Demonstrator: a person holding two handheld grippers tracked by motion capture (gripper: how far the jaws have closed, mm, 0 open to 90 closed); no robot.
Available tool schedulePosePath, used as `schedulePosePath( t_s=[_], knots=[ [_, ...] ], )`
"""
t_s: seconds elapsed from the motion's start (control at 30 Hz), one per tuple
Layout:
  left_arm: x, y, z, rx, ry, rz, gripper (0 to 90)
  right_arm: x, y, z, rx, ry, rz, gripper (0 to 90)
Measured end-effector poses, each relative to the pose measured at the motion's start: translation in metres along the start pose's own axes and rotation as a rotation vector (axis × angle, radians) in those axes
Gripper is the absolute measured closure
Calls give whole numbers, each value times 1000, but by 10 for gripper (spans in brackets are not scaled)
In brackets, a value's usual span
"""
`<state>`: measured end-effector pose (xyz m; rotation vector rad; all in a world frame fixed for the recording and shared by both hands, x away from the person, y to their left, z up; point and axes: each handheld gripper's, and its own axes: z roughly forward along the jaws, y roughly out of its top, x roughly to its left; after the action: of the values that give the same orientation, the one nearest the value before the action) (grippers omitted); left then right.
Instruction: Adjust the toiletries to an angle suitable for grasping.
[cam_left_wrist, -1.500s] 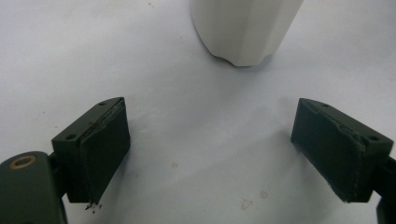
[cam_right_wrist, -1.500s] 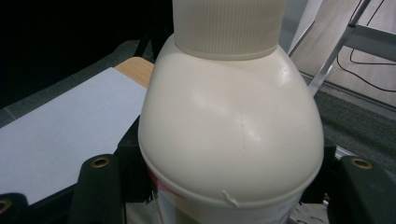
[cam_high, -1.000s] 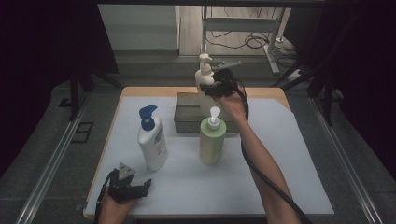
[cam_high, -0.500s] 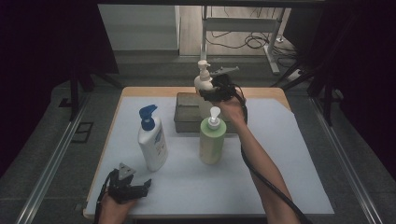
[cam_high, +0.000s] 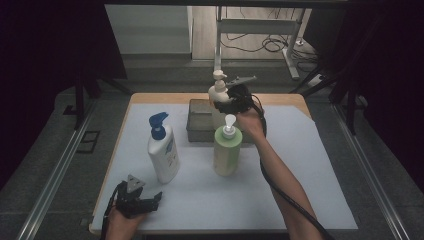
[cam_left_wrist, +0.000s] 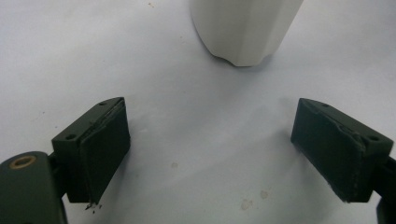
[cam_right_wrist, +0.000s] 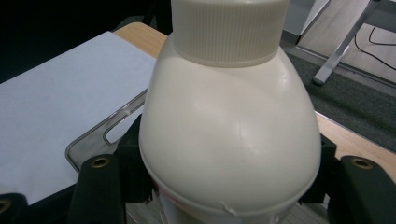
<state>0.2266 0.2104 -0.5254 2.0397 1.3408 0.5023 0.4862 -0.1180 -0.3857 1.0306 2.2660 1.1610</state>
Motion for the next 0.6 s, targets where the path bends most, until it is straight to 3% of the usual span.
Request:
schedulePosePath(
  t_s=[0.6],
  knots=[
    [0,0,0,-1,0,0,113,-1,-21,-11,15,26,-18,365]
  ],
)
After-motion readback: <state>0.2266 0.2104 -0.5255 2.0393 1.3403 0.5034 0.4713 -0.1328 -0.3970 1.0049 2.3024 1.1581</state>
